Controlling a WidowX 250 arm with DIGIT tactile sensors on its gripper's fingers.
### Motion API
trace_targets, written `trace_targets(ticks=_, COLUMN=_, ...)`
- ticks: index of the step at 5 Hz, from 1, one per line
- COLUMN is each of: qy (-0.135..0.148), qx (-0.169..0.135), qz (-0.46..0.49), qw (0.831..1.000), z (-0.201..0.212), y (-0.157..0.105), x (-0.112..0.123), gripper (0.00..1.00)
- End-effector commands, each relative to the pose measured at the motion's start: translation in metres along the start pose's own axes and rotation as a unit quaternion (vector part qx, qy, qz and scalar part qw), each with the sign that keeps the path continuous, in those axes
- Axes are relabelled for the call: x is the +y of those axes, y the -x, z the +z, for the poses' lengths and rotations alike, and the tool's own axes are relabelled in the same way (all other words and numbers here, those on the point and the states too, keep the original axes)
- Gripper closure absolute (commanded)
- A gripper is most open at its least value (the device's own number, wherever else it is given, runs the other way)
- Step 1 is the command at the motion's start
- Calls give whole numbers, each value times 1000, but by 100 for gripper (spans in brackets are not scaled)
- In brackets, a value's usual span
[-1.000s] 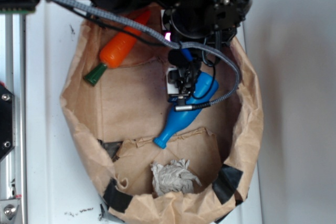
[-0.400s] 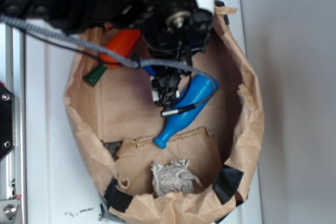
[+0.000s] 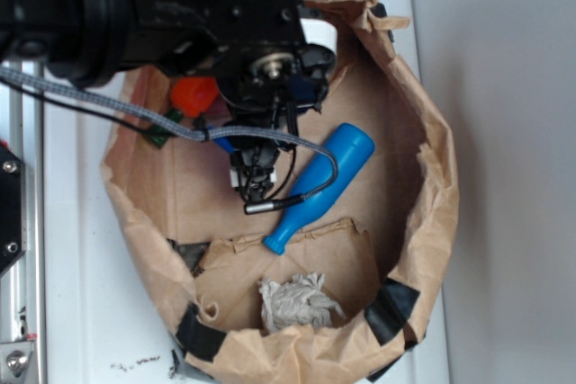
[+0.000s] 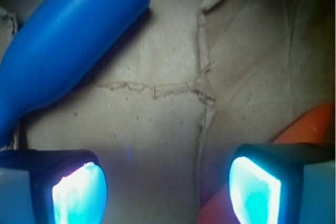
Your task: Grab the carrot.
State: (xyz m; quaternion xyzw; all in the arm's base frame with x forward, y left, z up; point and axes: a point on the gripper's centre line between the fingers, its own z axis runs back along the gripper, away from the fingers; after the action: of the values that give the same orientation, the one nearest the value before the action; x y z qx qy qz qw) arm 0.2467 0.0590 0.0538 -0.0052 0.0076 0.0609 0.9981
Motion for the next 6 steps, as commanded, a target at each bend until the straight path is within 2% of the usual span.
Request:
trace_targets(ticks=1, qy=-5, qx=-19, qz=22, qw=1000, z=13, y=0, x=10, gripper=0)
trace_targets(ticks=2, qy=-8, qx=-8, qz=68, qw=998, z=11, y=-6, x=20, gripper=0)
trace_targets(ticks=4, qy=-13, qx=30, qz=194, qw=980, z=16, y=8, x=40, gripper=0)
trace_targets(ticks=5, qy=-18, qx=38, qz=194, qw=980, z=11, y=30, x=41, gripper=0)
trace_targets(ticks=6, qy=-8, qx=45, qz=180, qw=983, z=-3, y=47, x=36, gripper=0)
